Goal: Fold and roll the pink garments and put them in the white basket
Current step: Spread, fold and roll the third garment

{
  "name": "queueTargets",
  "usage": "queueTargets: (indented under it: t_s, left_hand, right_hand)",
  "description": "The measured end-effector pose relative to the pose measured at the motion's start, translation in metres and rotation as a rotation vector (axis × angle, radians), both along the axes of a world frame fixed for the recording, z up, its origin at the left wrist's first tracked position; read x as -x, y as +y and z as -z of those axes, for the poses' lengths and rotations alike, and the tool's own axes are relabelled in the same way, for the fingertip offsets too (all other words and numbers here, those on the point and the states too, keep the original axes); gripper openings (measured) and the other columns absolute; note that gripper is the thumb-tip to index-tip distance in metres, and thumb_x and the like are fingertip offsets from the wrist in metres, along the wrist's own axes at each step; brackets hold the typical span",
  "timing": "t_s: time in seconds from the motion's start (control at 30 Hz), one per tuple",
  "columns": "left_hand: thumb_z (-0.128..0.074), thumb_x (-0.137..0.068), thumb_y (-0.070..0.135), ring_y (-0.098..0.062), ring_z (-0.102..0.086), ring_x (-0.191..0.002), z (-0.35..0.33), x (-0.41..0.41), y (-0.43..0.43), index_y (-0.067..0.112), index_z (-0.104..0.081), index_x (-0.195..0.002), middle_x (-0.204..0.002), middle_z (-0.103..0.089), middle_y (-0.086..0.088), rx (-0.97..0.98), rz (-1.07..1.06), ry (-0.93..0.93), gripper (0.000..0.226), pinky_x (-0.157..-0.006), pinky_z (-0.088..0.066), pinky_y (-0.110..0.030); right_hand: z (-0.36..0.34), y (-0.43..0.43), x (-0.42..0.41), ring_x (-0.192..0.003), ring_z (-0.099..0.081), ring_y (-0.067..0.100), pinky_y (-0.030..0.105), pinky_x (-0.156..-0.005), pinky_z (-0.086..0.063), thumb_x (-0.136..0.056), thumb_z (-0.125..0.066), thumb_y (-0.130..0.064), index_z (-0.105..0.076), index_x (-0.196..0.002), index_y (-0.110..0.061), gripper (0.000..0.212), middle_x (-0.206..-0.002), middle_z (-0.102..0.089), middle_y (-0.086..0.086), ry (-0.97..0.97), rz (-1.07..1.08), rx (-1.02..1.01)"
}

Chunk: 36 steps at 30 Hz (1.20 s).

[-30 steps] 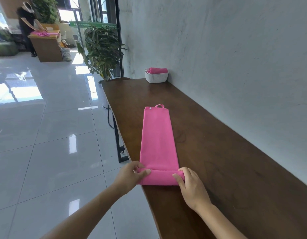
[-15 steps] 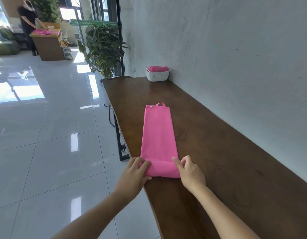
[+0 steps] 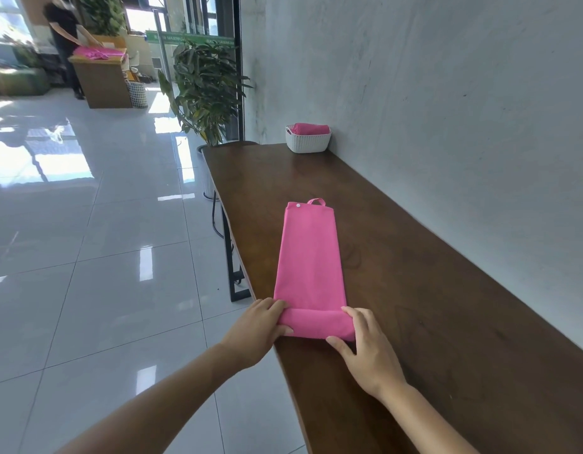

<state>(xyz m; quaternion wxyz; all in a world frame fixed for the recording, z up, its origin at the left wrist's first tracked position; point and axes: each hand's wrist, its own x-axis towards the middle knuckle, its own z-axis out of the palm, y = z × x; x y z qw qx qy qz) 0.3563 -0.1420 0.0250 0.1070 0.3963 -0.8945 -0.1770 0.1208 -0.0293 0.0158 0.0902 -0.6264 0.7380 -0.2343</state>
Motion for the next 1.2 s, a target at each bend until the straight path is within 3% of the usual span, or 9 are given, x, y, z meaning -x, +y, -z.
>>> queueTargets:
  t_s: [0.17,0.3,0.43,0.6,0.73,0.83,0.93,1.1,1.2]
  left_hand:
    - [-0.047,-0.102,0.054,-0.019,-0.056,-0.102,-0.006,-0.005,0.001,0.024,-0.050,-0.136,-0.118,-0.059,0.000,-0.169,0.022,-0.019,0.046,-0.089,-0.050,-0.033]
    - [-0.051,-0.098,0.059,-0.020,-0.062,-0.095,-0.011,-0.004,-0.002,0.026,-0.058,-0.120,-0.108,-0.064,0.002,-0.349,-0.001,0.035,0.040,-0.087,-0.056,-0.039]
    - [-0.059,-0.090,0.067,-0.017,-0.065,-0.094,-0.009,0.005,-0.007,0.030,-0.062,-0.113,-0.105,-0.065,0.004,-0.468,-0.181,0.199,0.044,-0.084,-0.060,-0.041]
    - [-0.064,-0.091,0.058,-0.005,-0.055,-0.089,-0.008,0.013,0.002,0.029,-0.064,-0.112,-0.105,-0.055,0.011,-0.134,-0.321,0.278,0.035,-0.083,-0.055,-0.027]
    - [-0.060,-0.097,0.043,-0.008,-0.052,-0.099,-0.002,0.016,0.007,0.026,-0.064,-0.108,-0.108,-0.057,0.012,0.106,-0.218,0.341,0.021,-0.089,-0.052,-0.030]
    - [-0.060,-0.095,0.049,-0.014,-0.051,-0.111,0.007,0.014,0.008,0.023,-0.062,-0.120,-0.118,-0.059,0.008,0.258,-0.082,0.221,0.036,-0.095,-0.051,-0.030]
    - [-0.067,-0.088,0.053,-0.019,-0.056,-0.110,0.016,0.012,0.005,0.020,-0.059,-0.125,-0.119,-0.061,0.002,0.402,0.012,0.104,0.050,-0.089,-0.056,-0.034]
    - [-0.069,-0.091,0.045,-0.022,-0.060,-0.104,0.018,0.016,-0.003,0.016,-0.056,-0.125,-0.117,-0.063,-0.002,0.466,0.058,0.026,0.046,-0.083,-0.060,-0.035]
    - [-0.054,-0.100,0.045,-0.019,-0.058,-0.088,0.015,0.019,-0.010,0.016,-0.059,-0.111,-0.104,-0.064,0.000,0.508,0.092,0.002,0.032,-0.077,-0.057,-0.034]
  right_hand:
    - [0.001,0.010,0.001,-0.118,-0.043,-0.002,0.013,-0.084,-0.043,-0.082,-0.022,-0.087,-0.038,-0.148,-0.031,0.088,-0.143,-0.036,-0.017,-0.018,-0.009,0.001]
    - [-0.002,0.014,0.003,-0.111,-0.053,-0.001,0.012,-0.083,-0.045,-0.084,-0.037,-0.085,-0.048,-0.138,-0.033,0.076,-0.127,-0.050,-0.022,-0.168,0.025,0.003]
    - [-0.018,0.005,0.008,-0.095,-0.061,0.000,0.013,-0.067,-0.047,-0.081,-0.056,-0.075,-0.060,-0.110,-0.036,0.049,-0.106,-0.061,-0.023,-0.296,0.067,-0.020]
    - [-0.025,-0.015,0.012,-0.086,-0.059,0.004,0.021,-0.064,-0.046,-0.081,-0.056,-0.078,-0.063,-0.094,-0.030,0.049,-0.097,-0.059,-0.012,-0.290,0.112,-0.132]
    - [-0.028,-0.027,0.014,-0.084,-0.061,0.009,0.022,-0.059,-0.044,-0.079,-0.049,-0.084,-0.060,-0.091,-0.026,0.060,-0.094,-0.063,-0.007,-0.298,0.155,-0.227]
    - [-0.031,-0.035,0.013,-0.080,-0.061,0.010,0.025,-0.056,-0.042,-0.082,-0.045,-0.084,-0.054,-0.090,-0.025,0.060,-0.091,-0.063,-0.007,-0.253,0.188,-0.275]
    - [-0.036,-0.041,0.010,-0.079,-0.059,0.009,0.026,-0.054,-0.040,-0.083,-0.041,-0.085,-0.053,-0.096,-0.025,0.063,-0.092,-0.061,-0.008,-0.155,0.238,-0.306]
    - [-0.030,-0.041,0.002,-0.070,-0.051,0.003,0.016,-0.050,-0.031,-0.093,-0.040,-0.071,-0.050,-0.092,-0.025,0.046,-0.087,-0.055,-0.010,0.121,0.281,-0.010]
    - [-0.014,-0.039,0.001,-0.082,-0.052,0.003,0.010,-0.059,-0.035,-0.099,-0.031,-0.061,-0.058,-0.104,-0.027,0.043,-0.097,-0.060,-0.011,0.191,0.174,0.105]
